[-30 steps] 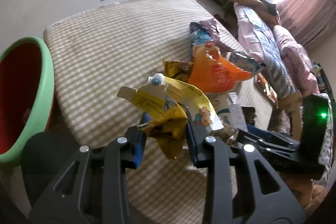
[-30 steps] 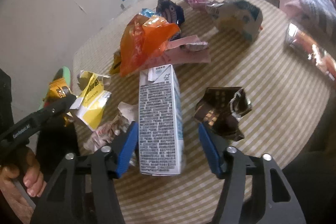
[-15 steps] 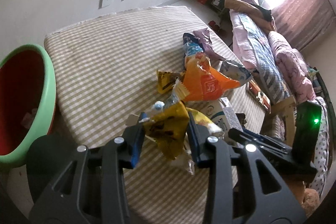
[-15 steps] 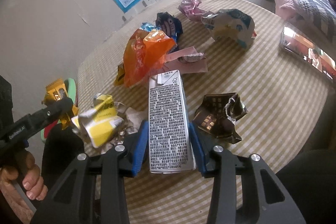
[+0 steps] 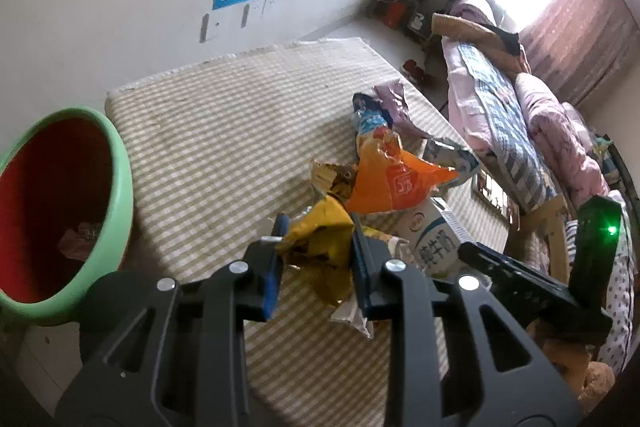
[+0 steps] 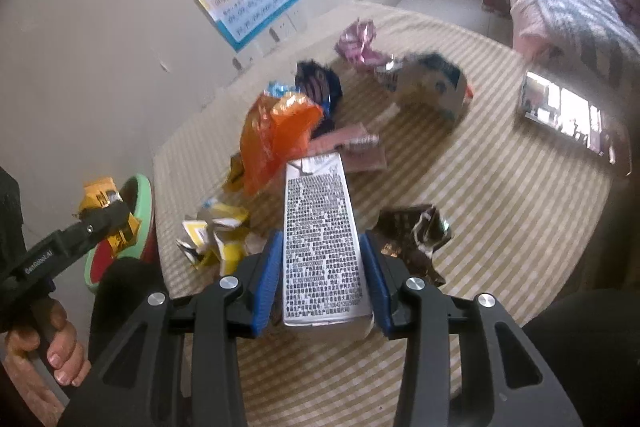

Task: Collect trash
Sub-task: 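Carry the yellow wrapper and milk carton over the red bin with both grippers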

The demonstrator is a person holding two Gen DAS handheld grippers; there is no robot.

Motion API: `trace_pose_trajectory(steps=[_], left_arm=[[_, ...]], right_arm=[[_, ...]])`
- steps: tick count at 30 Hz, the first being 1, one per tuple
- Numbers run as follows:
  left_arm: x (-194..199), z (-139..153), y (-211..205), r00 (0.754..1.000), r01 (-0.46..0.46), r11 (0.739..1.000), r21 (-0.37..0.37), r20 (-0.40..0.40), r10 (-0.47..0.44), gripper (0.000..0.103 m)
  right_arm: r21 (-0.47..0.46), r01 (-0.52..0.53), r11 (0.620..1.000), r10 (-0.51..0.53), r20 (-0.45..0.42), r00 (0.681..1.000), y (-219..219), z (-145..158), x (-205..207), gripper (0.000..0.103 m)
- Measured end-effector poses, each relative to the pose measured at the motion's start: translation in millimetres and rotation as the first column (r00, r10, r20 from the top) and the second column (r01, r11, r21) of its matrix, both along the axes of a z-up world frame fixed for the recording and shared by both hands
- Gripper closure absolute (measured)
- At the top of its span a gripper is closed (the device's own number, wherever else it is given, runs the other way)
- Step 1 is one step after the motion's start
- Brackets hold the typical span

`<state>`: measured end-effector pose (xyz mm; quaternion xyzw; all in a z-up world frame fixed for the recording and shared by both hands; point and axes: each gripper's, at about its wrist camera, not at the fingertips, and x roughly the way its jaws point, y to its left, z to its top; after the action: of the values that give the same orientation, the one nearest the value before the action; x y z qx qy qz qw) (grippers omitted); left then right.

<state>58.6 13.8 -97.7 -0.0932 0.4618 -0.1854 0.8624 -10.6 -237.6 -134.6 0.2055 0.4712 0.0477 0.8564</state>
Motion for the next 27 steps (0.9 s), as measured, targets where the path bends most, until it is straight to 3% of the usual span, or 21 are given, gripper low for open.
trace_pose_trajectory(steps=[13,27], left_arm=[[-4,7,11,1.0,-0.022,1.0,-0.001,0.016,0.022,0.075],[-4,6,35,0.997,-0.081,0.997,-0.002,0.011,0.081,0.074]], right_arm=[[0.019,-0.051,0.999,0.048,0.124,0.991,21,52,-2,0.066],[0.034,-0.149,0.988,0.144,0.116,0.983,63,51,8,0.066]])
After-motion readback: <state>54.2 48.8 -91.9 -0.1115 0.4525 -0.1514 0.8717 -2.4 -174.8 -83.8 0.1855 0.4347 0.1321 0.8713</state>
